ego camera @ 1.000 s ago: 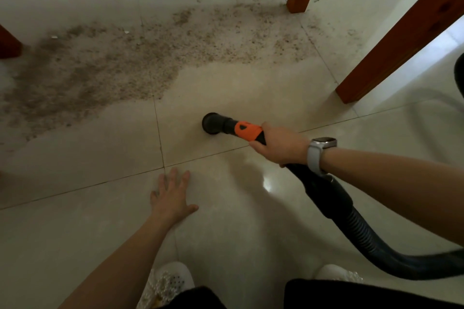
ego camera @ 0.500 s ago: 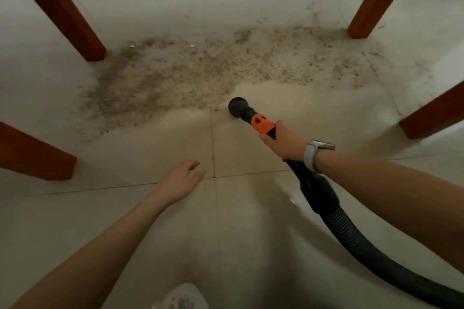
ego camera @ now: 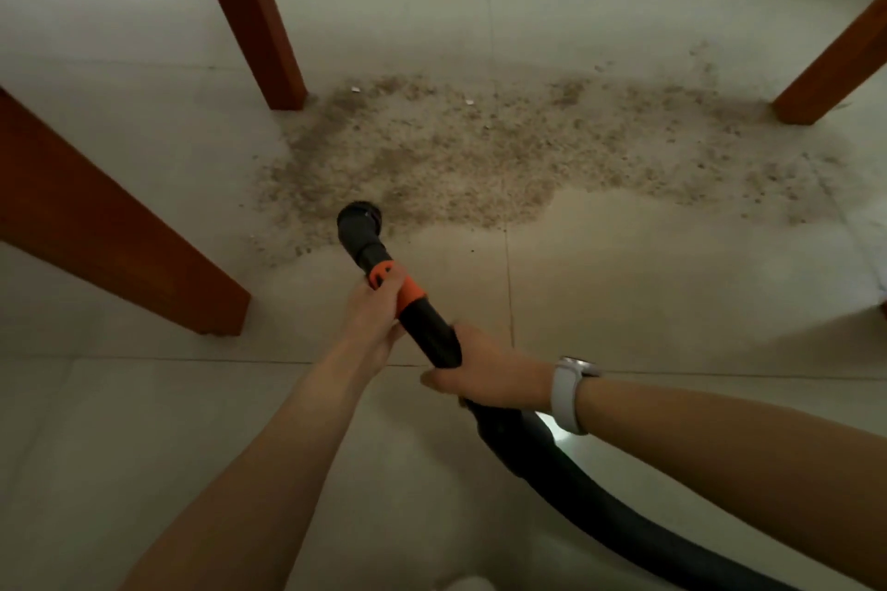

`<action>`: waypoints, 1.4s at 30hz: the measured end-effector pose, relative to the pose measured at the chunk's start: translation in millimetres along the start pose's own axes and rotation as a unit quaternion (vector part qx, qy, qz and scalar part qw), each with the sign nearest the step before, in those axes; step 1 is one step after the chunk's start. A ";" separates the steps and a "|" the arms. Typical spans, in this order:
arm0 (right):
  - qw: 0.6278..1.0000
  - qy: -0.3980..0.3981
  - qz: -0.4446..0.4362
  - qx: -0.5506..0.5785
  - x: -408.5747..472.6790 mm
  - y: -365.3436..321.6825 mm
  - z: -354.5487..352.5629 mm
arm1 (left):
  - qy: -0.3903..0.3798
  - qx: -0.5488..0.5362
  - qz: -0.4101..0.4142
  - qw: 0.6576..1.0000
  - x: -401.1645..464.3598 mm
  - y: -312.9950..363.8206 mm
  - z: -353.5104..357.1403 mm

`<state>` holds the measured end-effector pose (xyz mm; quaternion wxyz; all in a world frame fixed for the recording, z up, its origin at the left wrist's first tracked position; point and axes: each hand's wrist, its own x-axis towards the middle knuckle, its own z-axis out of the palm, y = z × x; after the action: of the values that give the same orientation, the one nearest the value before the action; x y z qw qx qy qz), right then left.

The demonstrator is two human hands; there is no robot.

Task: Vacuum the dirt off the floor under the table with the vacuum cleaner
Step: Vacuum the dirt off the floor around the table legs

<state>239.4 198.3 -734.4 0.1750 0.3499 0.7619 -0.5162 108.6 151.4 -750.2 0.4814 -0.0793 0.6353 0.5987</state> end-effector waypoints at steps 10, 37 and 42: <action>0.991 -0.033 -0.083 -0.101 15.2 -18.5 2.1 | 0.094 -0.130 0.067 0.985 17.5 47.6 -64.0; 0.965 -0.101 -0.235 0.050 21.9 19.8 28.8 | 0.216 -0.037 0.053 0.974 -8.3 -4.4 -27.9; 0.973 -0.099 -0.197 0.061 8.8 48.0 32.3 | 0.206 -0.021 0.043 0.977 -18.3 -25.2 -17.1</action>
<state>264.5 182.7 -784.9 0.1224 0.1501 0.7621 -0.6179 126.4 121.6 -757.6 0.3122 -0.1838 0.7112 0.6025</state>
